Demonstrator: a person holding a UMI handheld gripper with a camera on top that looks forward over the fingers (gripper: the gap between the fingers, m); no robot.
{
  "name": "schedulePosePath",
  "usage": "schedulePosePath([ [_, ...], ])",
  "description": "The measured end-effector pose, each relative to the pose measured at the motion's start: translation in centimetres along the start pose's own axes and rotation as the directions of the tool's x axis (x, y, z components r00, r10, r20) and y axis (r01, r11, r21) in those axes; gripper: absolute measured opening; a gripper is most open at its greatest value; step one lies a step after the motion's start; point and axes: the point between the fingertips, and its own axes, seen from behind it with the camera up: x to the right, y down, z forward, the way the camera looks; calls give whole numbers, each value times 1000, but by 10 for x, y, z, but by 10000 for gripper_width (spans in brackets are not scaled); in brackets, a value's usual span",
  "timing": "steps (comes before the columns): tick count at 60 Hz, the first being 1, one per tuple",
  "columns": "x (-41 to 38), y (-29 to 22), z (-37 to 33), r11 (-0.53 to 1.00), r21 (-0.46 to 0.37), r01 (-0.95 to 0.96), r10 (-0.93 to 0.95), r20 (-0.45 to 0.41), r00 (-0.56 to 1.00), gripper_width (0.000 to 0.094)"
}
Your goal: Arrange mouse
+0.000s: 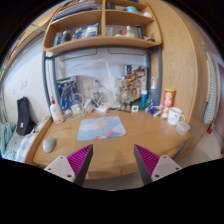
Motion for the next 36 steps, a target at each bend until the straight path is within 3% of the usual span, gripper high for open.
schedulePosePath([
  [21, -214, 108, 40, 985, -112, 129, -94, 278, 956, 826],
  [36, -309, 117, 97, 969, -131, 211, -157, 337, 928, 835],
])
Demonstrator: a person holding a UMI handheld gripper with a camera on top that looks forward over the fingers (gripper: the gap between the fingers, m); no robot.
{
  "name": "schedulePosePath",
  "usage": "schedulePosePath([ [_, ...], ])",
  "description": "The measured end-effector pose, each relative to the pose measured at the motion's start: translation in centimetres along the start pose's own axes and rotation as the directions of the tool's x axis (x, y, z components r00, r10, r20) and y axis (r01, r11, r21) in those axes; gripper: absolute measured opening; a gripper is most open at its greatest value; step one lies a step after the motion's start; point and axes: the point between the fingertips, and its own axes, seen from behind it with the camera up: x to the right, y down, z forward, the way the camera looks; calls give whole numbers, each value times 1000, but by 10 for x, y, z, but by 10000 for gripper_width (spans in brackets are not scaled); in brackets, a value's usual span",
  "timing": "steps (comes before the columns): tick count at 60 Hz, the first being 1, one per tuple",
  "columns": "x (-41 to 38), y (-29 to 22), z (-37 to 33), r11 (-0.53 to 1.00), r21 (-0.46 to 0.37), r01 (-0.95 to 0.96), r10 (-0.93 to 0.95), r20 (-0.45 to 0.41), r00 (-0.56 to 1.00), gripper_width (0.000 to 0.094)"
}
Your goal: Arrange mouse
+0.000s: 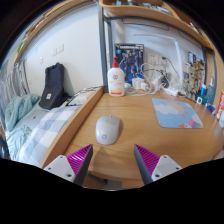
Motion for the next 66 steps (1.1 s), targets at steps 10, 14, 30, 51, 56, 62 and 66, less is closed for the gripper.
schedulePosePath([
  [10, -15, -22, 49, 1000, -11, 4, -4, -20, 1000, 834],
  [14, -18, -32, 64, 1000, -10, 9, -9, -30, 1000, 830],
  [30, -15, -45, 87, 999, -32, -16, 13, -85, 996, 519],
  [51, -14, -44, 88, 996, -93, 8, -13, -52, 999, 320],
  [56, -14, -62, 74, 995, -96, 33, -35, -17, 999, 321],
  [62, -6, -122, 46, 1000, -11, 26, -26, 5, 1000, 321],
  [66, 10, -169, 23, 998, 56, 32, -32, -3, 999, 321],
])
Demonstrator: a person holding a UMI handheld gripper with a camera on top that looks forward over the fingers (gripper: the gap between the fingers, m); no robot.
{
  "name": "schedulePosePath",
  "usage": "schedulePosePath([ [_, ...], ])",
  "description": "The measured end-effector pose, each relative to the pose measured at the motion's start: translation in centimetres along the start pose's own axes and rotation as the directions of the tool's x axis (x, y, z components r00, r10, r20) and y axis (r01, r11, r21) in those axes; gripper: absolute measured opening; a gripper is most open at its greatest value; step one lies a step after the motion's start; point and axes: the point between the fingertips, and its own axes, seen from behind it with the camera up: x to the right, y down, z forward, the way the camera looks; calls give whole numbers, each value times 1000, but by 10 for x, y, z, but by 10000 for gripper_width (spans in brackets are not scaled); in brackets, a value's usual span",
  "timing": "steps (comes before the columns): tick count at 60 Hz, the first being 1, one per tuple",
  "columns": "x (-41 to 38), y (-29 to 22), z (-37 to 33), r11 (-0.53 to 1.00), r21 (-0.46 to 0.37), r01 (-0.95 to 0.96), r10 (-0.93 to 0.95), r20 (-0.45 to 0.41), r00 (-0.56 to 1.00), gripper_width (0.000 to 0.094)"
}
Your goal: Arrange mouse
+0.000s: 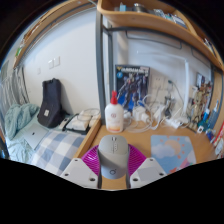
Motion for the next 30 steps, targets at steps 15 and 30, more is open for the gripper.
schedulePosePath([
  [15, 125, -127, -40, 989, 143, 46, -29, -119, 992, 320],
  [30, 246, -87, 18, 997, 64, -53, 66, -214, 975, 319],
])
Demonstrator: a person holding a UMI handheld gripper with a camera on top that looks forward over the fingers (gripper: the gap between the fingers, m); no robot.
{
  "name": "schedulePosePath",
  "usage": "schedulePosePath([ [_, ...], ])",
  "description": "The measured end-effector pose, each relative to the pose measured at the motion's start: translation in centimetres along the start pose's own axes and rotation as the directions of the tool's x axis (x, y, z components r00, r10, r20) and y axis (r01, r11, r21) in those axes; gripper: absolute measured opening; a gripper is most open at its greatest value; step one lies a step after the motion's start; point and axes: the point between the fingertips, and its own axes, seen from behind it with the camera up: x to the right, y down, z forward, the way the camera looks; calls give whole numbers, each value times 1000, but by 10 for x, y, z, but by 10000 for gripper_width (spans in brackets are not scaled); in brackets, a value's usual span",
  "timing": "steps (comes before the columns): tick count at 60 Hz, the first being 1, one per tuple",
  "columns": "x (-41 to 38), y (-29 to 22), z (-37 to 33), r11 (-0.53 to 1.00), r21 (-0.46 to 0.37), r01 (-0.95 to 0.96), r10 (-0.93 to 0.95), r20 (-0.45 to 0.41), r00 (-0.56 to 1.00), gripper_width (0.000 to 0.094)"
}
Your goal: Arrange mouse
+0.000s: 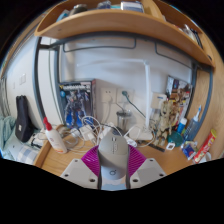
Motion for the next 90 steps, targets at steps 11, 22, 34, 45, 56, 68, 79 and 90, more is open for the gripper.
schedulePosePath([
  [11, 35, 91, 57, 985, -172, -13, 7, -36, 999, 319],
  [22, 37, 162, 85, 958, -286, -25, 18, -28, 999, 320],
  [34, 37, 171, 85, 960, -277, -46, 41, -26, 999, 396],
  [45, 39, 175, 84, 949, -310, -52, 41, -42, 998, 522],
  [56, 34, 165, 59, 936, -350, -19, 11, -24, 1000, 870],
  [68, 34, 94, -19, 961, -274, -29, 19, -40, 999, 863],
  [79, 44, 27, -85, 987, -152, -49, 40, -63, 997, 868],
  [90, 47, 2, -128, 994, -96, -53, 45, -79, 996, 863],
])
